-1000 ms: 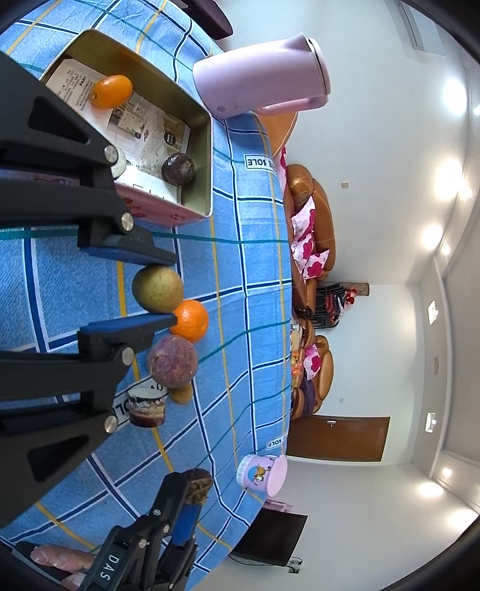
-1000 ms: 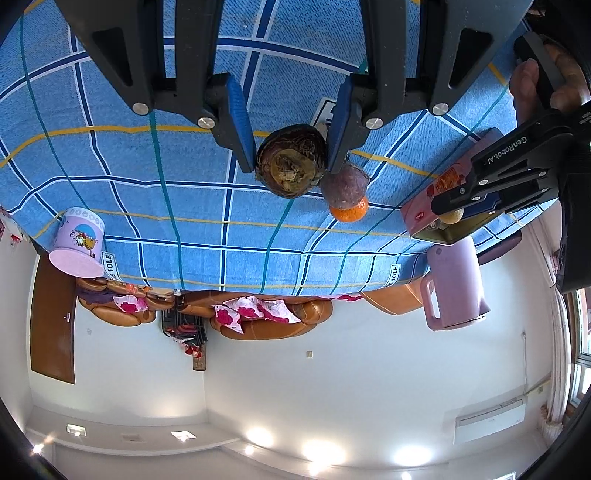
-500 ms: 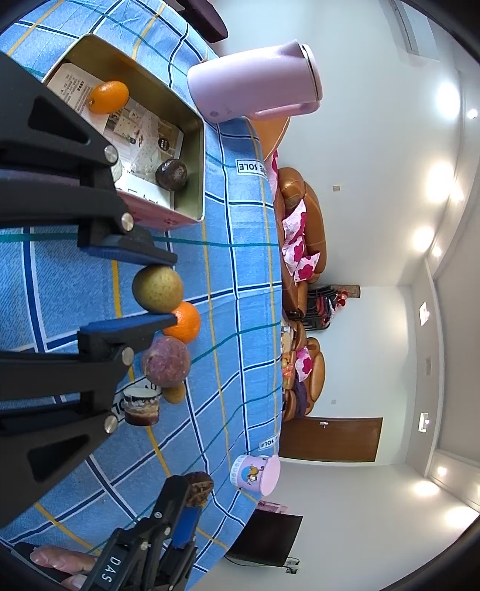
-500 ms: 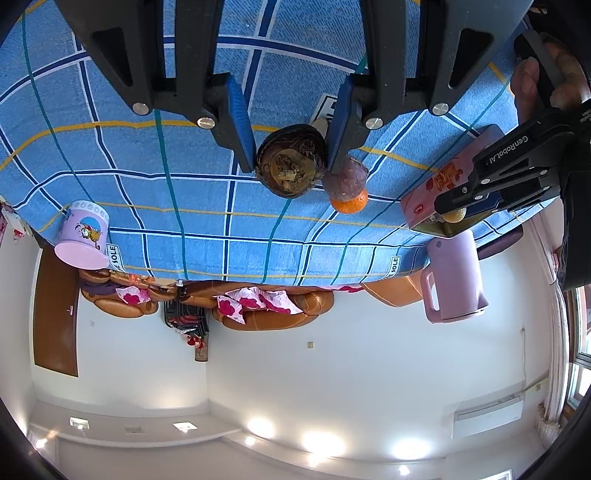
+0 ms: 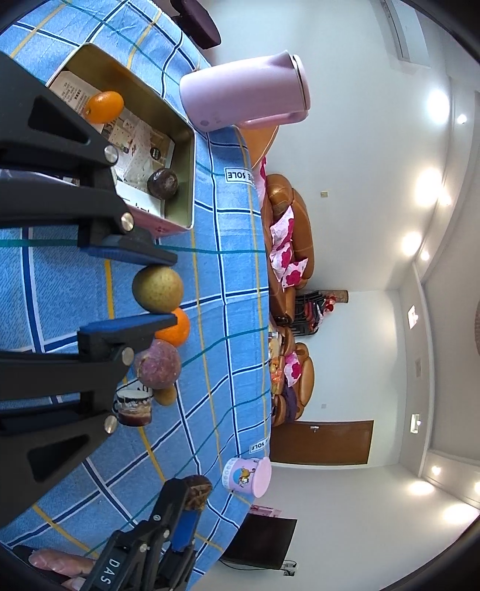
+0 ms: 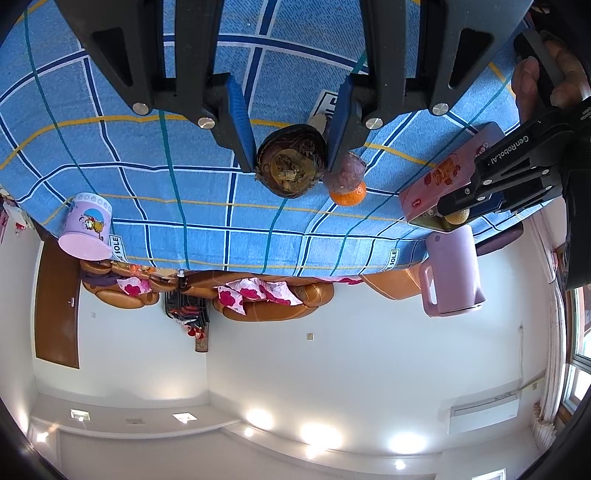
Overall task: Organize fruits
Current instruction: 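Carry the yellow-green fruit and the brown fruit over the tin box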
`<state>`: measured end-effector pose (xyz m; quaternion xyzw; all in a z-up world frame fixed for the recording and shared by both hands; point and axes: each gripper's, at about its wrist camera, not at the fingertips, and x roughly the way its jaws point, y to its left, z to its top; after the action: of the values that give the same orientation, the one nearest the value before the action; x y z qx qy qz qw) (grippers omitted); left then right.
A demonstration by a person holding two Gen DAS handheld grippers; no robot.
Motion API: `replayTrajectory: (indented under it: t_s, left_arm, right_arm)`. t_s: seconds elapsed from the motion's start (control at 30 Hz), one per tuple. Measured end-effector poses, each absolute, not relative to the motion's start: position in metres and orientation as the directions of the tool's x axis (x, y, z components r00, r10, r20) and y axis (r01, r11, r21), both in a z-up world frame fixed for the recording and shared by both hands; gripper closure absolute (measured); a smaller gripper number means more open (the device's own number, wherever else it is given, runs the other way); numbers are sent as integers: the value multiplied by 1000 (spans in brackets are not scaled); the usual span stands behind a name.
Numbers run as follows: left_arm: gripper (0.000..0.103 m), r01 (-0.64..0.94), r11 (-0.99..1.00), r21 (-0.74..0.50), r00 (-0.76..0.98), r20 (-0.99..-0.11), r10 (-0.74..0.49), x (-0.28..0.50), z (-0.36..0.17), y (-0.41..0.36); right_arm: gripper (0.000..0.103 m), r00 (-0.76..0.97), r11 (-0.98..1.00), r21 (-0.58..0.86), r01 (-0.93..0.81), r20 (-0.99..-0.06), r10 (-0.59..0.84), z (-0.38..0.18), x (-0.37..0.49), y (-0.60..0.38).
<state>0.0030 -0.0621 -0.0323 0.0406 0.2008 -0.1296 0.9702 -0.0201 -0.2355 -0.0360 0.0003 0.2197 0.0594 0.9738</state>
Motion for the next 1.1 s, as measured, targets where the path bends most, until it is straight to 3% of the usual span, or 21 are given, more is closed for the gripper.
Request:
replayTrajectory:
  t_s: [0.53,1.1]
  left_arm:
    - [76,192,981,30,897,-412,-163,5,-19,-26]
    - [76,19,998,58,831,-556,16,58,-33,52]
  right_arm:
    - [62,887,970,62,-236,-393,241,20,-17,-203]
    - [62,809,924,100,-368,-456,372,36,54,-129]
